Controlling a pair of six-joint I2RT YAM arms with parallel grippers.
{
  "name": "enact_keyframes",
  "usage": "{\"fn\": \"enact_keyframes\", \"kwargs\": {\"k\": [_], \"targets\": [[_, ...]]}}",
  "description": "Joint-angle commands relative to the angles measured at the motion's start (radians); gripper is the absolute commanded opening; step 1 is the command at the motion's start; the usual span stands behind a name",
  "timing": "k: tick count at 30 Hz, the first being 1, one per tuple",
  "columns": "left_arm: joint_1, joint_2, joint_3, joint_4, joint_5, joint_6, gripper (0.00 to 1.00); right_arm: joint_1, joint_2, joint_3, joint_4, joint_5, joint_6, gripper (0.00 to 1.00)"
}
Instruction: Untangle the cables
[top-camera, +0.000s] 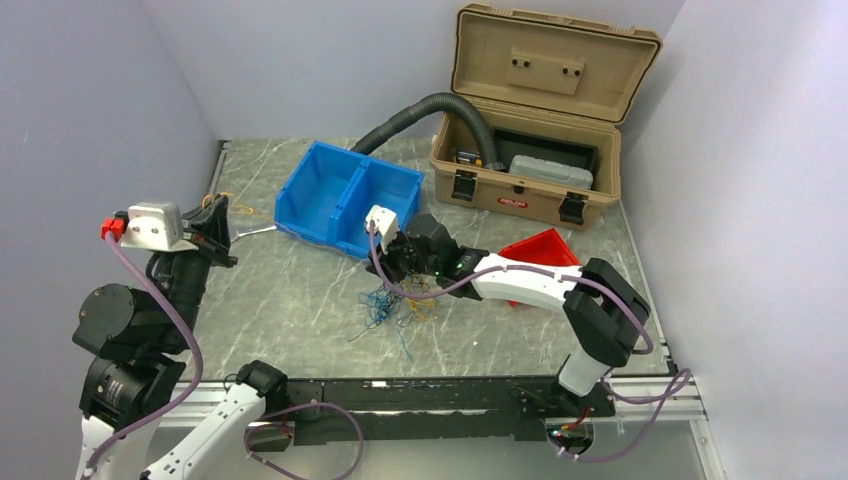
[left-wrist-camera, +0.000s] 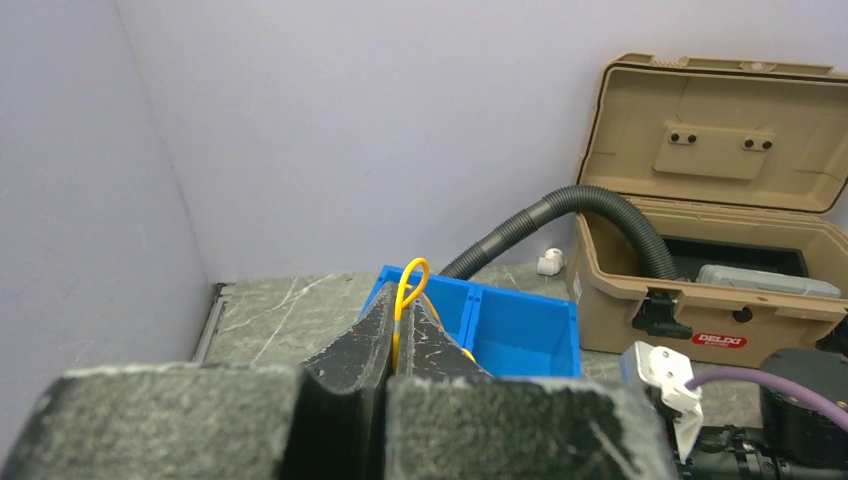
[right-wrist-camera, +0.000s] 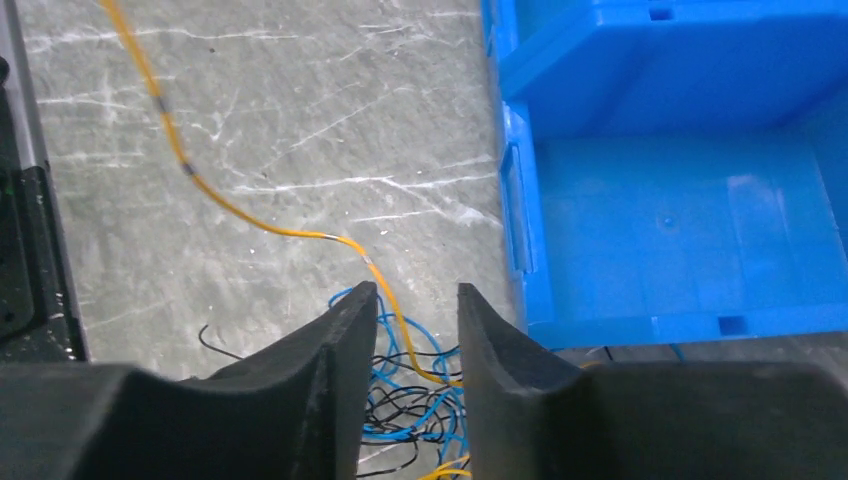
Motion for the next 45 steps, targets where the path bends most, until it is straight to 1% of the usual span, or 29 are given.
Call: {"fn": "enact_keyframes", "kwargs": {"k": [1, 2, 3, 4, 7, 10, 14, 16, 18, 19, 20, 21, 23, 25, 27, 29, 32, 36, 39, 40, 41, 43, 44, 45], "targets": [[0.004, 0.001, 0.015, 0.015, -0.055, -0.006, 0.00, 0.004, -0.078, -0.029, 0.126, 0.021, 0.004, 0.22], [0.004, 0.002, 0.007, 0.012, -0.056, -0.009, 0.00, 0.003, -0.095, -0.023, 0.119, 0.006, 0.011, 0.13], [0.004, 0.006, -0.005, 0.009, -0.049, -0.049, 0.00, 0.004, -0.112, -0.009, 0.098, -0.009, 0.019, 0.05], [0.004, 0.009, -0.017, 0.008, -0.039, -0.067, 0.00, 0.004, -0.129, 0.010, 0.071, -0.027, 0.024, 0.00], [0.004, 0.028, -0.080, 0.013, 0.016, -0.129, 0.00, 0.004, -0.182, 0.067, -0.010, -0.071, 0.044, 0.00], [0.004, 0.051, -0.166, 0.046, 0.087, -0.198, 0.00, 0.004, -0.240, 0.121, -0.079, -0.077, 0.077, 0.00], [0.004, 0.092, -0.279, 0.144, 0.265, -0.286, 0.02, 0.003, -0.275, 0.223, -0.191, -0.094, 0.131, 0.00], [0.004, 0.112, -0.328, 0.209, 0.347, -0.320, 0.03, 0.002, -0.287, 0.255, -0.212, -0.087, 0.158, 0.00], [0.004, 0.123, -0.381, 0.306, 0.450, -0.336, 0.07, 0.001, -0.293, 0.272, -0.245, -0.069, 0.183, 0.00], [0.004, 0.128, -0.398, 0.340, 0.486, -0.340, 0.13, 0.001, -0.292, 0.279, -0.254, -0.067, 0.194, 0.00], [0.004, 0.133, -0.410, 0.369, 0.512, -0.340, 0.22, -0.003, -0.291, 0.284, -0.261, -0.068, 0.206, 0.00], [0.004, 0.137, -0.418, 0.390, 0.539, -0.336, 0.35, -0.006, -0.289, 0.288, -0.267, -0.071, 0.217, 0.00], [0.004, 0.148, -0.418, 0.413, 0.589, -0.326, 0.49, -0.008, -0.288, 0.288, -0.274, -0.073, 0.236, 0.00], [0.004, 0.157, -0.414, 0.423, 0.640, -0.319, 0.68, -0.011, -0.285, 0.283, -0.279, -0.068, 0.250, 0.00], [0.004, 0.164, -0.413, 0.445, 0.699, -0.322, 0.77, -0.014, -0.285, 0.272, -0.278, -0.064, 0.260, 0.00], [0.004, 0.166, -0.427, 0.485, 0.756, -0.329, 0.84, -0.022, -0.288, 0.256, -0.269, -0.075, 0.272, 0.00], [0.004, 0.175, -0.439, 0.512, 0.824, -0.344, 0.87, -0.039, -0.292, 0.243, -0.252, -0.088, 0.297, 0.00], [0.004, 0.177, -0.459, 0.520, 0.822, -0.346, 0.88, -0.061, -0.294, 0.239, -0.245, -0.104, 0.323, 0.00], [0.004, 0.174, -0.471, 0.516, 0.774, -0.344, 0.87, -0.069, -0.297, 0.234, -0.236, -0.097, 0.337, 0.00], [0.004, 0.174, -0.463, 0.486, 0.732, -0.341, 0.85, -0.070, -0.293, 0.236, -0.244, -0.081, 0.338, 0.00], [0.004, 0.176, -0.447, 0.430, 0.648, -0.343, 0.84, -0.073, -0.291, 0.241, -0.259, -0.035, 0.339, 0.00], [0.004, 0.180, -0.407, 0.292, 0.397, -0.358, 0.86, -0.078, -0.284, 0.247, -0.292, 0.018, 0.332, 0.00], [0.004, 0.180, -0.390, 0.252, 0.350, -0.341, 0.86, -0.082, -0.283, 0.245, -0.298, 0.021, 0.330, 0.00], [0.004, 0.176, -0.388, 0.245, 0.364, -0.314, 0.86, -0.086, -0.284, 0.238, -0.293, 0.014, 0.330, 0.00]]}}
